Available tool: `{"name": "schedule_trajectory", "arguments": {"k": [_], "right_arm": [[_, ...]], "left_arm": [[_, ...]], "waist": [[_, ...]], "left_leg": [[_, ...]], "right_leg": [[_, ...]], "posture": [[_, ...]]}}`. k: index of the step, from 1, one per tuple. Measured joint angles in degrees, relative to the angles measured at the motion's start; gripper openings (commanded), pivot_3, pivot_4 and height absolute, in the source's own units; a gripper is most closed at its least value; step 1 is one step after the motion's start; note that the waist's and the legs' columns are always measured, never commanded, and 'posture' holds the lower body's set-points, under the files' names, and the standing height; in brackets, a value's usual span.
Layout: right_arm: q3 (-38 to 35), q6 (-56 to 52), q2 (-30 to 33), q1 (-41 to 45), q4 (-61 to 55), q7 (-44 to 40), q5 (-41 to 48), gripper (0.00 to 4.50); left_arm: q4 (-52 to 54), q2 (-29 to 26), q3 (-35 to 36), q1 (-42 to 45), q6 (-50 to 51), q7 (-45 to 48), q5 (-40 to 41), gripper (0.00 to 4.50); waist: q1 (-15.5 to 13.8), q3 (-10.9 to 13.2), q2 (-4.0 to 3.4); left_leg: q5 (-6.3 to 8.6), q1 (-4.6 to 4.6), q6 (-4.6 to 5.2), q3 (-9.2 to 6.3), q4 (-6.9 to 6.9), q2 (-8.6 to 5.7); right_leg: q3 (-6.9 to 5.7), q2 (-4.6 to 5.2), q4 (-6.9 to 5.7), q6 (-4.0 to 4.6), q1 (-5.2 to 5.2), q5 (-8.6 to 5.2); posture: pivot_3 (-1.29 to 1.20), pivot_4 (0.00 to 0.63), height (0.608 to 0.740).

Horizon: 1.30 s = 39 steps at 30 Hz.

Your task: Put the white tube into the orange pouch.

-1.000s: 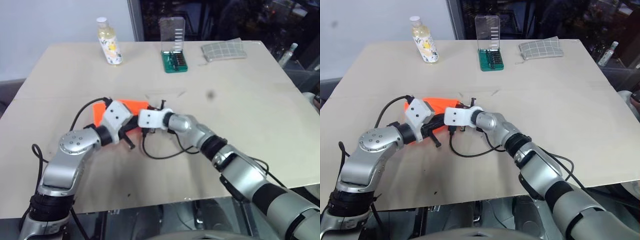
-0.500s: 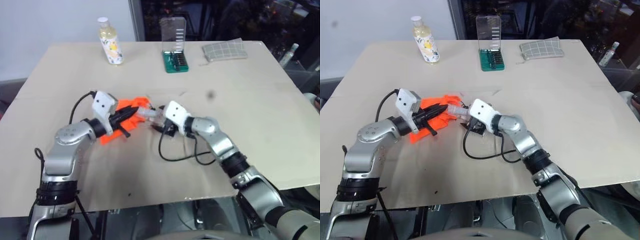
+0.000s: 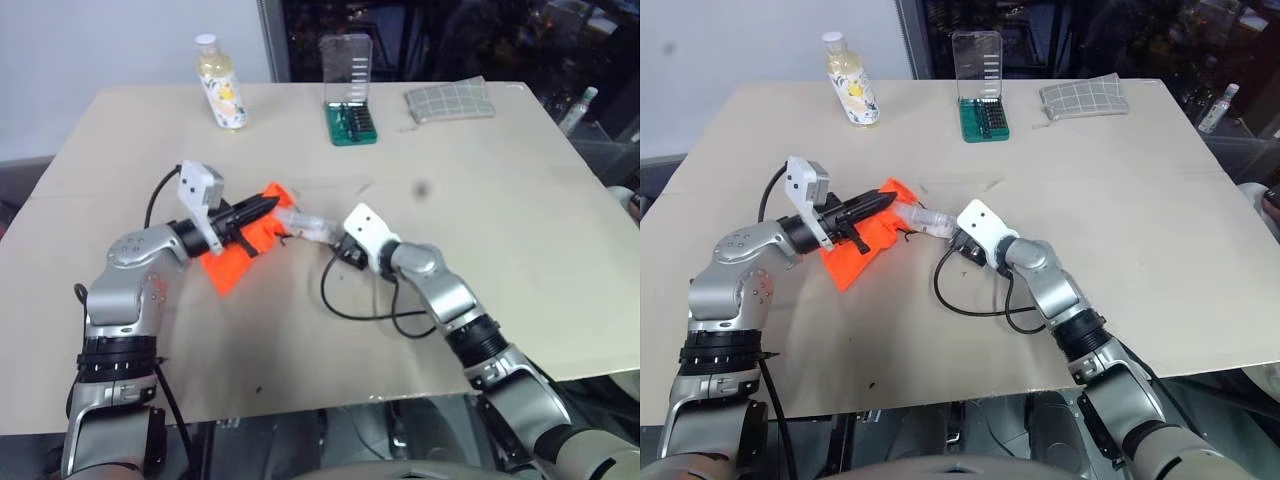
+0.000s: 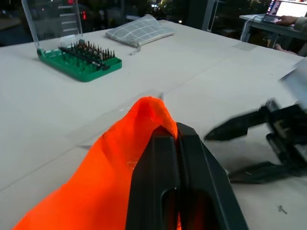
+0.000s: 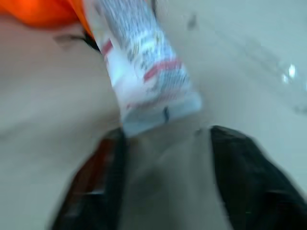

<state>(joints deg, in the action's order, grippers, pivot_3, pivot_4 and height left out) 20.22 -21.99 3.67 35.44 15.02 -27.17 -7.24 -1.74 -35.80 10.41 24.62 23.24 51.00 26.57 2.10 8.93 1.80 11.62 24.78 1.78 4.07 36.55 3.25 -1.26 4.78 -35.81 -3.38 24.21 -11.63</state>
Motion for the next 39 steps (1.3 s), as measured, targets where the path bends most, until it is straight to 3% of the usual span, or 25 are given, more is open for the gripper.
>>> {"name": "schedule_trajectory", "arguments": {"k": [1,3,14,20,27,33,39], "right_arm": [[0.02,0.23,0.1,0.06,0.27,0.24,-0.24,0.69],[0.84,1.63,0.89,0.84,1.49,0.19,-1.66,0.08],[5.06,17.14,-1.42,8.43,16.78,1.32,-6.96,0.08],[5.8,25.75,-4.41,8.83,17.67,-0.54,-6.64,0.08],[5.43,31.94,-6.16,10.09,17.46,-0.55,-6.08,0.08],[3.38,33.4,0.5,6.11,7.52,-0.81,-5.83,0.08],[-2.14,23.57,8.0,0.66,-10.56,-3.59,-3.26,0.08]], "left_arm": [[0.12,0.0,-0.2,-0.02,0.0,0.0,-0.08,0.0],[2.47,-0.02,-1.7,-1.0,-0.04,-0.01,-0.73,0.0],[8.59,0.38,-6.07,-4.52,0.33,-2.81,-3.44,0.0],[8.66,1.06,-6.53,-4.42,1.9,-4.94,-3.95,0.0],[11.35,-0.56,-5.32,-4.28,8.02,1.34,4.76,0.0],[9.39,-3.7,-4.42,-1.6,9.03,9.94,8.37,0.0],[-0.21,3.91,-0.97,10.7,18.8,7.24,19.07,0.0]], "waist": [[0.0,0.0,0.0],[0.04,0.0,0.0],[0.29,0.0,0.0],[0.27,0.01,-0.01],[0.06,0.0,0.0],[-0.16,0.02,-0.01],[-1.09,0.08,0.02]], "left_leg": [[0.0,0.0,0.0,0.0,0.0,0.0],[0.0,-0.01,0.0,0.0,0.0,0.0],[0.0,-0.04,0.0,-0.01,-0.01,0.03],[0.0,-0.01,0.0,-0.01,-0.03,0.03],[0.0,-0.02,0.0,-0.03,0.01,0.02],[-0.01,0.01,-0.01,-0.03,0.0,0.0],[-0.01,0.03,0.01,-0.06,0.17,0.01]], "right_leg": [[0.0,0.0,0.0,0.0,0.0,0.0],[0.01,0.0,0.0,0.0,0.0,0.0],[0.03,-0.04,0.0,0.0,0.0,0.0],[0.03,-0.05,0.01,0.0,0.02,0.0],[0.02,-0.02,-0.01,0.0,0.0,0.0],[0.01,-0.01,0.01,0.0,0.0,-0.01],[0.03,-0.08,-0.03,-0.03,-0.03,-0.01]], "posture": [[0.0,0.15,0.74],[0.0,0.15,0.74],[0.0,0.15,0.74],[0.0,0.15,0.74],[0.0,0.15,0.74],[0.0,0.15,0.74],[0.0,0.15,0.74]]}}
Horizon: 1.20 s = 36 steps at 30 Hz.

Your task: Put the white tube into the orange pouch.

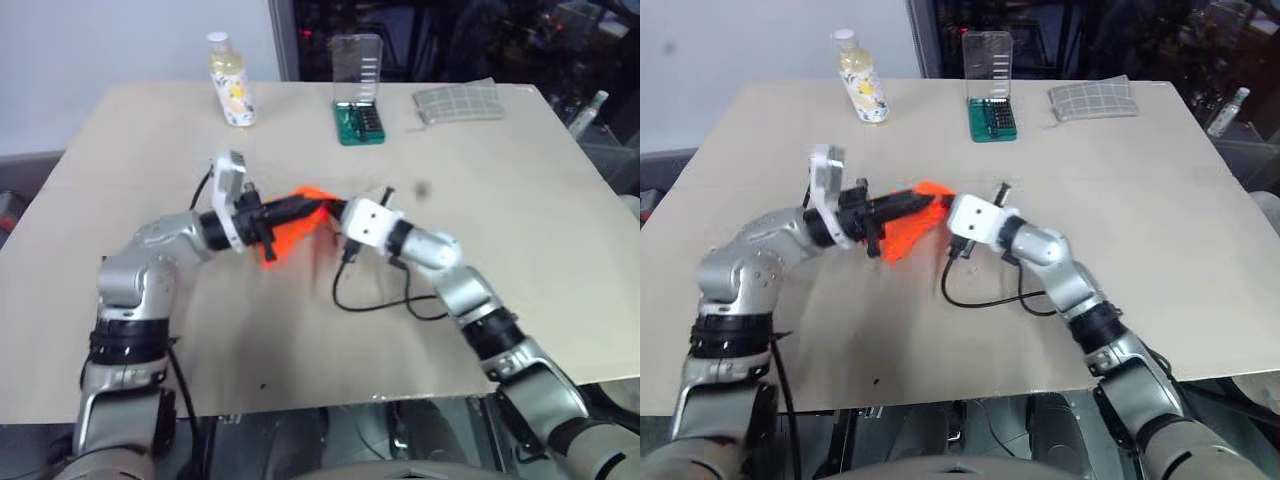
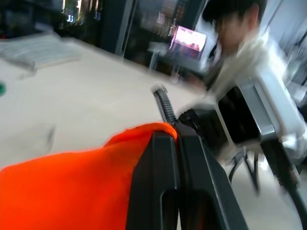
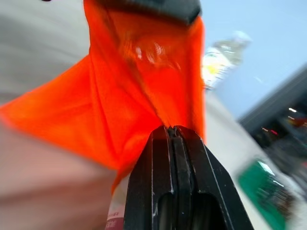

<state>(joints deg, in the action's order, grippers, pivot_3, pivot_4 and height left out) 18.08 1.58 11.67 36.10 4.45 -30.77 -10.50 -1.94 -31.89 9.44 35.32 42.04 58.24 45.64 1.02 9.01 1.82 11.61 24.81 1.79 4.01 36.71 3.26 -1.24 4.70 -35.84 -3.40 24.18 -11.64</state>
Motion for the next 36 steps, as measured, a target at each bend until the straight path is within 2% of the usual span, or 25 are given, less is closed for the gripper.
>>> {"name": "schedule_trajectory", "arguments": {"k": [5,8,11,13,15,17,21,23,25,28,31,36], "right_arm": [[-4.02,-11.67,2.13,-0.04,-11.07,-1.31,3.22,0.08],[-6.25,-21.34,2.47,-0.33,-15.69,-2.89,7.66,0.91],[-7.95,-30.78,2.31,-0.54,-23.09,-3.82,12.67,2.28],[-9.99,-37.25,2.78,-1.79,-29.46,-4.01,17.19,2.28],[-11.4,-40.8,3.84,-2.62,-33.02,-3.87,19.23,2.28],[-12.73,-44.13,7.6,-4.76,-35.99,-3.18,19.7,2.28],[-11.88,-46.44,11.8,-10.36,-35.81,-1.27,17.92,2.28],[-9.96,-45.4,14.12,-12.57,-34.73,-1.07,16.16,2.28],[-9.5,-44.99,13.75,-13.61,-33.94,-1.37,16.66,2.28],[-9.53,-45.02,9.68,-14.38,-33.27,-2.52,20.9,3.12],[-9.04,-45.16,4.79,-14.95,-29.91,-2.79,24.83,4.48],[-6.28,-41.56,-0.93,-13.23,-18.1,-2.27,24.66,4.48]], "left_arm": [[-4.78,0.88,2.13,5.38,3.46,-1.15,3.18,0.0],[-6.92,3.47,2.12,5.46,3.67,-2.94,2.92,0.0],[-8.81,7.88,3.19,6.11,5.49,-6.51,4.96,0.0],[-11.82,10.63,6.34,8.7,6.54,-10.91,7.61,0.0],[-12.96,11.03,8.74,10.19,6.99,-13.35,9.15,0.0],[-12.9,10.57,11.3,10.52,8.07,-15.28,10.81,0.0],[-13.11,9.18,16.27,8.77,11.48,-19.72,14.8,0.0],[-12.8,6.91,16.64,7.12,12.69,-19.65,14.85,0.0],[-12.72,5.96,16.76,6.52,13.1,-19.59,14.85,0.0],[-11.2,4.77,15.73,6.12,13.17,-18.48,14.55,0.0],[-9.79,4.49,14.72,5.97,13.19,-17.73,14.52,0.0],[-9.24,4.21,13.62,5.44,13.21,-16.83,14.28,0.0]], "waist": [[0.13,0.0,0.0],[-0.2,0.0,0.0],[-0.57,0.02,0.03],[-0.65,0.04,0.06],[-0.47,0.04,0.06],[-0.18,0.03,0.06],[-0.15,0.03,0.06],[-0.19,0.04,0.07],[-0.27,0.05,0.09],[-0.4,0.04,0.17],[-0.36,0.04,0.17],[-0.24,0.05,0.17]], "left_leg": [[0.0,-0.05,0.0,-0.03,-0.02,0.03],[0.0,0.02,0.01,-0.02,-0.02,0.02],[0.01,0.09,0.01,-0.05,0.04,0.01],[0.01,0.09,0.02,-0.1,0.07,0.0],[0.01,0.06,0.02,-0.09,0.07,0.0],[0.01,-0.04,0.02,-0.07,0.06,0.0],[0.01,-0.04,0.02,-0.11,0.04,0.01],[0.01,-0.02,0.02,-0.09,0.04,0.0],[0.01,0.0,0.02,-0.08,0.05,-0.01],[0.01,-0.02,0.01,-0.14,0.05,-0.01],[0.01,-0.02,0.01,-0.14,0.06,-0.01],[0.01,-0.04,0.01,-0.18,0.09,0.0]], "right_leg": [[0.01,-0.07,-0.02,0.01,-0.02,0.0],[0.01,-0.05,0.02,0.01,-0.02,0.0],[-0.01,-0.03,0.03,0.01,-0.02,0.01],[-0.03,-0.03,0.02,0.01,-0.03,0.0],[-0.03,-0.03,0.02,0.0,-0.04,0.0],[-0.02,-0.03,0.03,0.01,-0.11,0.0],[-0.03,-0.05,0.01,0.01,-0.1,0.0],[-0.02,-0.04,0.04,0.01,-0.1,0.0],[-0.02,-0.03,0.06,0.01,-0.1,0.0],[-0.07,-0.03,0.08,0.01,-0.16,0.0],[-0.07,-0.02,0.09,0.02,-0.18,0.0],[-0.09,-0.04,0.07,0.02,-0.2,0.0]], "posture": [[0.0,0.15,0.74],[0.0,0.15,0.74],[0.0,0.15,0.74],[0.0,0.15,0.74],[0.0,0.15,0.74],[0.0,0.15,0.74],[0.0,0.15,0.74],[0.0,0.15,0.74],[0.0,0.15,0.74],[0.0,0.15,0.74],[0.0,0.15,0.74],[0.0,0.15,0.74]]}}
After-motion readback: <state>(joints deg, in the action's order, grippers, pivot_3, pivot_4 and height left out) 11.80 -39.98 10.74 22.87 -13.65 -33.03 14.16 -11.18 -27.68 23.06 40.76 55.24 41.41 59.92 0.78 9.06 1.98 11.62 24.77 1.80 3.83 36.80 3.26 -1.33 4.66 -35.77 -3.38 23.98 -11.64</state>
